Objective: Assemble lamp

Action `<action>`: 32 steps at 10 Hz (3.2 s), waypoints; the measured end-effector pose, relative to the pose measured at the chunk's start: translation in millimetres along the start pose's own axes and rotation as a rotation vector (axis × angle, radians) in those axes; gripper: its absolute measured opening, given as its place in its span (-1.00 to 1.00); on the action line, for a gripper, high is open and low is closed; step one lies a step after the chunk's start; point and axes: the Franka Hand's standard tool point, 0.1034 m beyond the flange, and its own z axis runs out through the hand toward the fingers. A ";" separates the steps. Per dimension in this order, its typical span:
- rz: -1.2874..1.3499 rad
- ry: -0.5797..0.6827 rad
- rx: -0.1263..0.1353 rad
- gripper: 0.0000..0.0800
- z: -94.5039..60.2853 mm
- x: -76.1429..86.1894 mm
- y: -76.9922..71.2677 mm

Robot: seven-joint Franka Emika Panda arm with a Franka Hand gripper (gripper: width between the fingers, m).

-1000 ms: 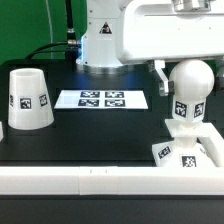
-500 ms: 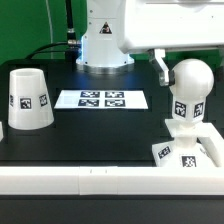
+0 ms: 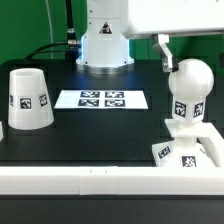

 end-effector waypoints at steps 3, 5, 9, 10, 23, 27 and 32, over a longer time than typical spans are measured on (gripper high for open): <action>0.001 -0.181 0.045 0.75 5.7 -6.3 -3.6; 0.001 -0.332 0.081 0.75 9.1 -8.5 -4.6; 0.000 -0.386 0.088 0.75 18.4 -8.3 2.1; 0.001 -0.381 0.086 0.75 20.8 -10.9 3.0; 0.375 -0.392 0.021 0.44 22.6 -15.7 -1.1; 0.779 -0.397 -0.060 0.45 23.7 -17.4 -0.4; 1.284 -0.399 -0.139 0.45 24.3 -17.7 -2.2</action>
Offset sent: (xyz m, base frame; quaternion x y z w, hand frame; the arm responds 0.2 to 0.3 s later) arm 0.0079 -0.0101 -0.0053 0.0013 -0.1903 -0.0150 0.9816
